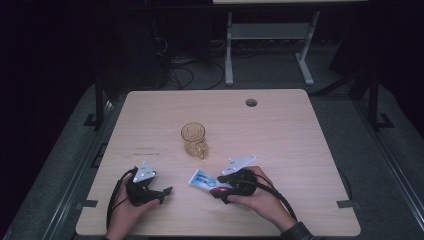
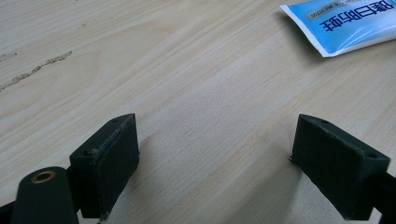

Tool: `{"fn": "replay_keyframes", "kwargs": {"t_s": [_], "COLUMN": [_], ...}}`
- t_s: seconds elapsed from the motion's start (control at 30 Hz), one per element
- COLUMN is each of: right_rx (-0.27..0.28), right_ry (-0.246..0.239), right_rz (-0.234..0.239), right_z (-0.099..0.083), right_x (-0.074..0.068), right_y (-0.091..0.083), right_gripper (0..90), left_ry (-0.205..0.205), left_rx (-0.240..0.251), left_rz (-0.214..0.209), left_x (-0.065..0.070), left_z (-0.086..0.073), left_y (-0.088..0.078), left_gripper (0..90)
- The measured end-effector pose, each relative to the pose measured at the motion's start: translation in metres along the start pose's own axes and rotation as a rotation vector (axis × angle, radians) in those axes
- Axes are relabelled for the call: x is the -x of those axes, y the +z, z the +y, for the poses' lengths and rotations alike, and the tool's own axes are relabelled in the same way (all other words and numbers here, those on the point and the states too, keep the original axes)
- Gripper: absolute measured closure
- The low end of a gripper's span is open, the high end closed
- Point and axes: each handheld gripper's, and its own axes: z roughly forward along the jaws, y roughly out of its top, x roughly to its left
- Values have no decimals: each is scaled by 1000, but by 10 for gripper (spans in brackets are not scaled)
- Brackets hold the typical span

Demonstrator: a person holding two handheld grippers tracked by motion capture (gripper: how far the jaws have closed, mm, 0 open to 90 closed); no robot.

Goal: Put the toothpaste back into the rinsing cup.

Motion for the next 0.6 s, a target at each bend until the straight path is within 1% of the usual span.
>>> {"fn": "replay_keyframes", "kwargs": {"t_s": [0.07, 0.1, 0.2, 0.3, 0.33, 0.47, 0.5, 0.53, 0.6], "right_rx": [-6, -15, -33, -39, -45, -57, -67, -78, -89], "right_ry": [1, -5, -2, -3, -5, -1, -10, -8, -8], "right_rz": [0, -5, -16, -21, -25, -26, -32, -31, -36], "right_z": [1, 2, 7, 10, 13, 16, 16, 18, 20], "right_x": [1, 2, 5, 7, 8, 10, 11, 12, 12], "right_y": [1, 3, 8, 11, 14, 19, 21, 26, 30], "right_gripper": [428, 422, 411, 408, 403, 394, 392, 392, 391], "left_ry": [0, 0, -4, -2, -2, -2, -3, -2, -2], "left_rx": [0, 0, 3, 2, 2, 2, 2, 2, 2], "left_rz": [0, 0, 0, 1, 1, 1, 0, 0, 0], "left_x": [0, 0, 0, 0, 0, 0, 0, 0, 0], "left_z": [0, 0, 0, 0, 0, 0, 0, 0, 0], "left_y": [0, 0, 0, 0, 0, 0, 0, 0, 0], "left_gripper": [136, 136, 137, 136, 136, 136, 136, 136, 136]}}
